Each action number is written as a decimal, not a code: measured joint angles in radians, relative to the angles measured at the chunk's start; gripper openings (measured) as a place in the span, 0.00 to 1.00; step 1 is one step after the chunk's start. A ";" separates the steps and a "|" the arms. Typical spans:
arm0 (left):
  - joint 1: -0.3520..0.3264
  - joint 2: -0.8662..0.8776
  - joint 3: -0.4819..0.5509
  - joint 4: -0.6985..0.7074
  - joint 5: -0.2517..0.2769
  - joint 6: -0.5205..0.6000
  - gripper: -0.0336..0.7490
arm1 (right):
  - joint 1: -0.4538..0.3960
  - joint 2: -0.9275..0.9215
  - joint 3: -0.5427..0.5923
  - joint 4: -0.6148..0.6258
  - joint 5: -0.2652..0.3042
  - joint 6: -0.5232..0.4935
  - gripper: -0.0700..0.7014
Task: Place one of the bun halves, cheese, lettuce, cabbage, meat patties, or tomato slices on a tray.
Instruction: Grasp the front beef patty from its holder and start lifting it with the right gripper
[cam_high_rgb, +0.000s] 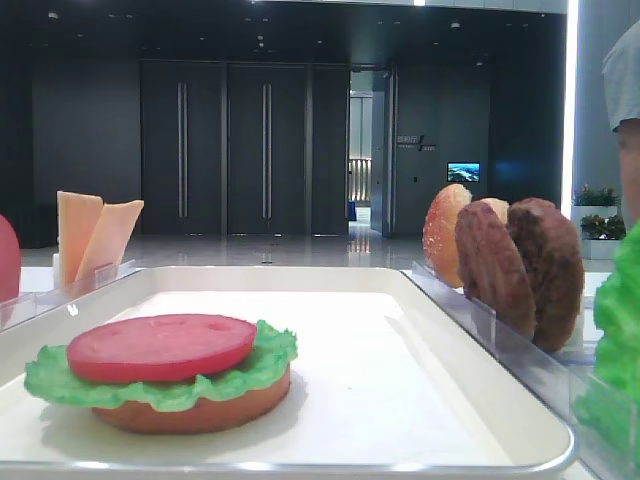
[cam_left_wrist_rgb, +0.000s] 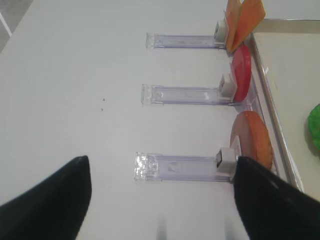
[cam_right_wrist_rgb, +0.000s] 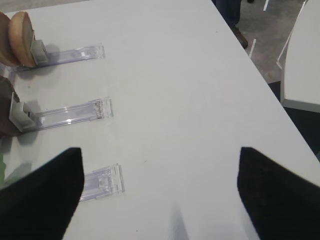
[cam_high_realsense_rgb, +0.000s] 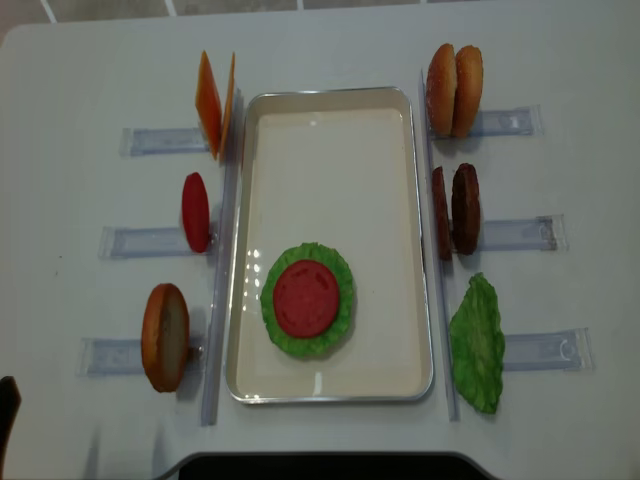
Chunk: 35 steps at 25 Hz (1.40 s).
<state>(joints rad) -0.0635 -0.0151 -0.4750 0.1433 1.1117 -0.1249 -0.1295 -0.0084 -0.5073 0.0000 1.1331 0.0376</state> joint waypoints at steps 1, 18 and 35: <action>0.000 0.000 0.000 0.000 0.000 0.000 0.93 | 0.000 0.000 0.000 0.000 0.000 0.000 0.86; 0.000 0.000 0.000 0.000 0.000 0.000 0.93 | 0.000 0.000 0.000 0.000 0.000 -0.029 0.86; 0.000 0.000 0.000 0.000 0.000 -0.001 0.93 | 0.000 0.551 -0.107 0.075 0.082 -0.080 0.79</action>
<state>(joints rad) -0.0635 -0.0151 -0.4750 0.1433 1.1117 -0.1258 -0.1295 0.5424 -0.6141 0.0746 1.2152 -0.0428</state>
